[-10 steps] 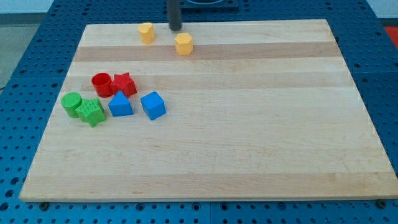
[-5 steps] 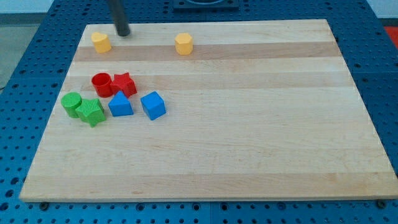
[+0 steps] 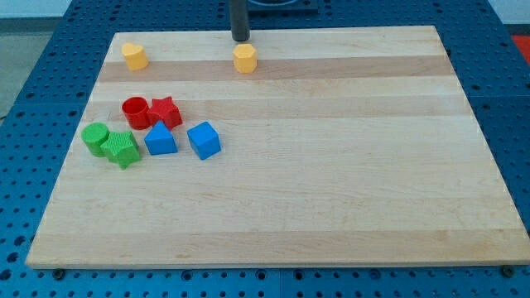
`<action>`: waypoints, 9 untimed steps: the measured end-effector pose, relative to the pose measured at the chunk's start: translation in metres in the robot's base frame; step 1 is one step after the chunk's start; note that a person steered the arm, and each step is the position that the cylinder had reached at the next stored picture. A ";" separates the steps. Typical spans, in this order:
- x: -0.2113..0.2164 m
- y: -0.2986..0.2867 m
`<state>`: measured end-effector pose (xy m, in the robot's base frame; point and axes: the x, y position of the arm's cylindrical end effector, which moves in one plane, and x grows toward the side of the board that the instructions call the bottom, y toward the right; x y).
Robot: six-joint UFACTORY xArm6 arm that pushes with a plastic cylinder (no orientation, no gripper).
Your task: Slide the yellow blocks to the top left of the board
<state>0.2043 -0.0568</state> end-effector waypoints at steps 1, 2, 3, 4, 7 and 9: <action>0.000 0.000; 0.000 0.032; 0.037 0.062; 0.074 0.042; 0.051 -0.018; 0.047 -0.116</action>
<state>0.2515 -0.1724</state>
